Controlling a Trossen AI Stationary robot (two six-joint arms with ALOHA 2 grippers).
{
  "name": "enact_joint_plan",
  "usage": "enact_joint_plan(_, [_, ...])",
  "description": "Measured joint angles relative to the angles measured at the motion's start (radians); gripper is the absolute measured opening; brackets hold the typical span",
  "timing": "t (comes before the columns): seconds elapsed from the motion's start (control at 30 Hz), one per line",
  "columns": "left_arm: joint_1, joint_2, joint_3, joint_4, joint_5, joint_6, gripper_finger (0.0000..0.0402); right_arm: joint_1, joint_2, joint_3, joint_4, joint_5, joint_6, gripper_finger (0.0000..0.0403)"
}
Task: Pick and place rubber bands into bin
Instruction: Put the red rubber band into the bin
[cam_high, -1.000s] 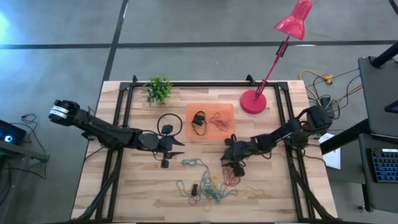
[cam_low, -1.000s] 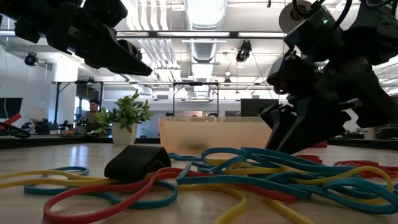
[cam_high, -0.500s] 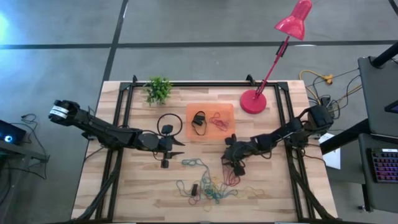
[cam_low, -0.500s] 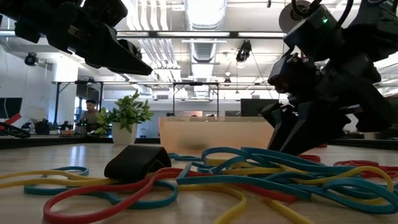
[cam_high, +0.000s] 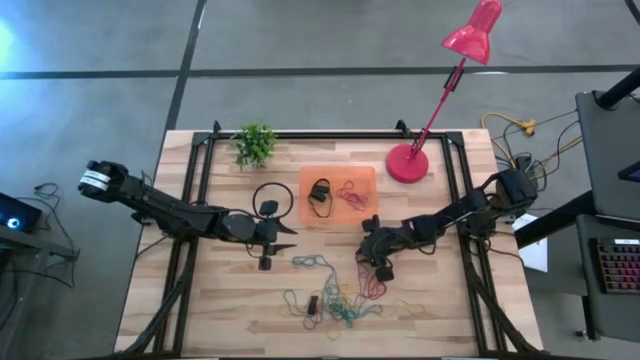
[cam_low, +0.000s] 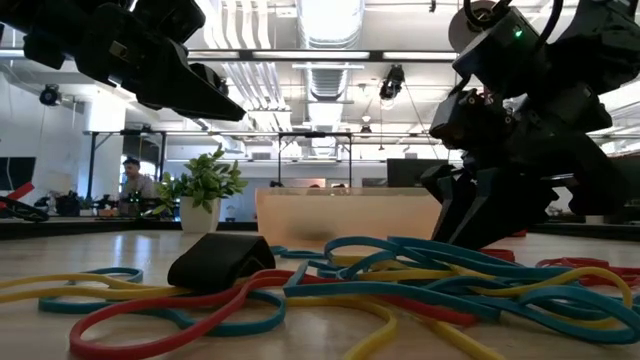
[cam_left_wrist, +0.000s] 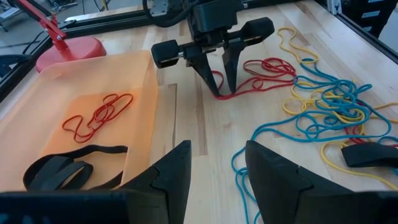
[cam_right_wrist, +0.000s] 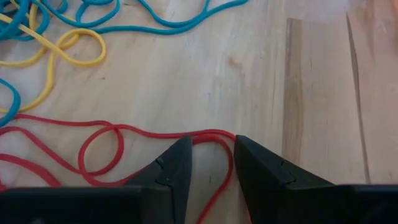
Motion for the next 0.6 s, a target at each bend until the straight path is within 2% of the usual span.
enact_joint_plan(0.2, [0.0,0.0,0.0,0.0,0.0,0.0,0.0137,0.001,-0.001,0.001,-0.037,0.045,0.003,0.0102])
enact_joint_plan(0.3, [0.0,0.0,0.0,0.0,0.0,0.0,0.0137,0.001,-0.002,0.001,-0.064,0.052,0.009,0.0078])
enact_joint_plan(0.43, [0.0,0.0,0.0,0.0,0.0,0.0,0.0137,0.008,-0.002,0.002,-0.074,0.054,0.009,0.0023])
enact_joint_plan(0.6, [0.0,0.0,0.0,0.001,0.0,0.0,0.0137,0.023,-0.006,0.009,-0.085,0.067,0.007,0.0009])
